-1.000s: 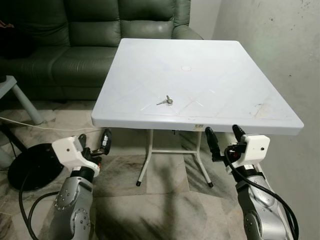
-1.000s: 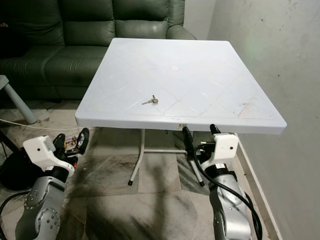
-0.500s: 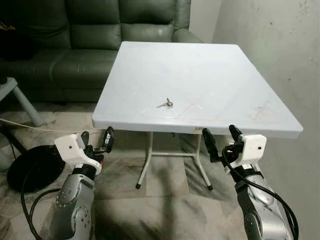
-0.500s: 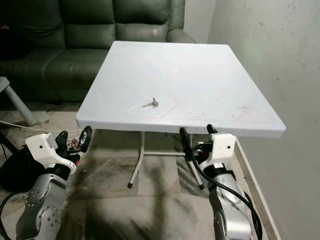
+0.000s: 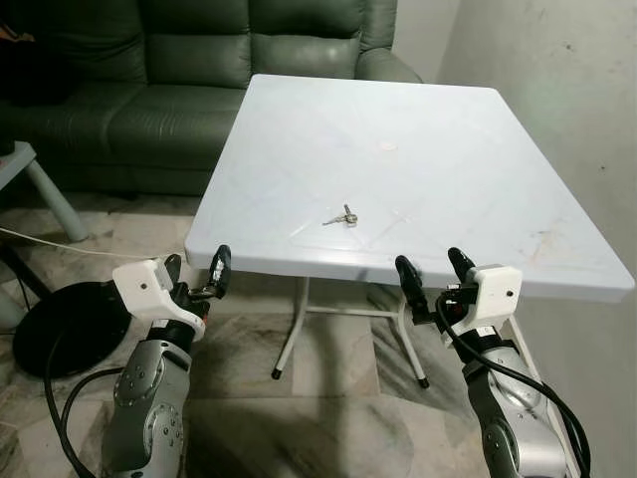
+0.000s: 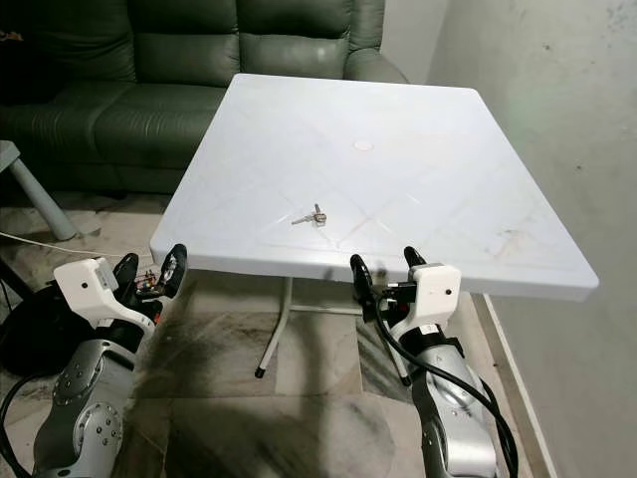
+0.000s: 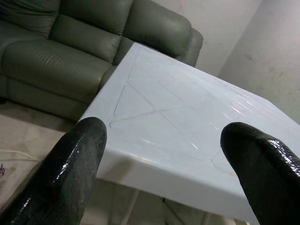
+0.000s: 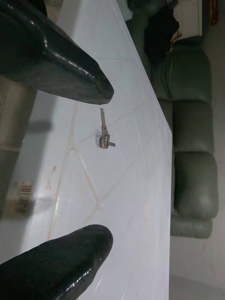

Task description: Hang keys on a hook

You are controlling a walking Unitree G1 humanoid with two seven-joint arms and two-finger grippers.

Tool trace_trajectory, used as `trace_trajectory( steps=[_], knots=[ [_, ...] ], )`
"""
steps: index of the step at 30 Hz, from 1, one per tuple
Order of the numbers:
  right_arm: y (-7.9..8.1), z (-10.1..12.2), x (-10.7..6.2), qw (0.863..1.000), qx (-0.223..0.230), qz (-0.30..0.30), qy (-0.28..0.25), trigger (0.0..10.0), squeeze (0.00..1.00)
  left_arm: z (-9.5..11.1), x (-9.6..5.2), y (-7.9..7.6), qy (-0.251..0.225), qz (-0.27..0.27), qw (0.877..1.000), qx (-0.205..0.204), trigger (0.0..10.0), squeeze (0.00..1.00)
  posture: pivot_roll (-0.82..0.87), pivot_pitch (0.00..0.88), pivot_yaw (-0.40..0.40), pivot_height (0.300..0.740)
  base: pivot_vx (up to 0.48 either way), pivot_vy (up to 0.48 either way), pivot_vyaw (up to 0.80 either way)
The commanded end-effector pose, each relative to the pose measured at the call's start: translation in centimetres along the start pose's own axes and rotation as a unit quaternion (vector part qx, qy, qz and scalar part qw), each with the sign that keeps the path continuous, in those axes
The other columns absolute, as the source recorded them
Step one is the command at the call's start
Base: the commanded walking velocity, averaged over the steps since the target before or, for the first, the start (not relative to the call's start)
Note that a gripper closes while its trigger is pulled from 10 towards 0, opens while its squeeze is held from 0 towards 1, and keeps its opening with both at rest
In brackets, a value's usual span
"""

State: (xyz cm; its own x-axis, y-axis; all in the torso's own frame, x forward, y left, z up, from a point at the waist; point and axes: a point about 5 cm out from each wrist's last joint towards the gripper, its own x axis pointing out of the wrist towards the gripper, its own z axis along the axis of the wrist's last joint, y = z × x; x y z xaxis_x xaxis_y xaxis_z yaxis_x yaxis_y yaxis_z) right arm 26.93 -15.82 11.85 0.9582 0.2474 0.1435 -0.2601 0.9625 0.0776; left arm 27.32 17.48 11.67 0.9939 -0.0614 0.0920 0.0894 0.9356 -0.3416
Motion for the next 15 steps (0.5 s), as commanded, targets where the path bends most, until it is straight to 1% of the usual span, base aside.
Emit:
trace_trajectory(
  steps=[1, 15],
  knots=[
    [0.01, 0.67, 0.03, 1.000, -0.005, 0.004, -0.012, 10.0, 0.00, 0.06, 0.13, -0.13, 0.002, -0.007, 1.000, 0.000, 10.0, 0.00, 0.00, 0.000, -0.036, 0.732, 0.420, 0.000, 0.00],
    [0.15, 0.59, -0.10, 1.000, -0.005, 0.009, -0.010, 10.0, 0.00, -0.02, 0.25, -0.26, 0.005, -0.013, 1.000, -0.003, 10.0, 0.00, -0.01, 0.000, -0.031, 0.732, 0.421, 0.000, 0.00]
  ],
)
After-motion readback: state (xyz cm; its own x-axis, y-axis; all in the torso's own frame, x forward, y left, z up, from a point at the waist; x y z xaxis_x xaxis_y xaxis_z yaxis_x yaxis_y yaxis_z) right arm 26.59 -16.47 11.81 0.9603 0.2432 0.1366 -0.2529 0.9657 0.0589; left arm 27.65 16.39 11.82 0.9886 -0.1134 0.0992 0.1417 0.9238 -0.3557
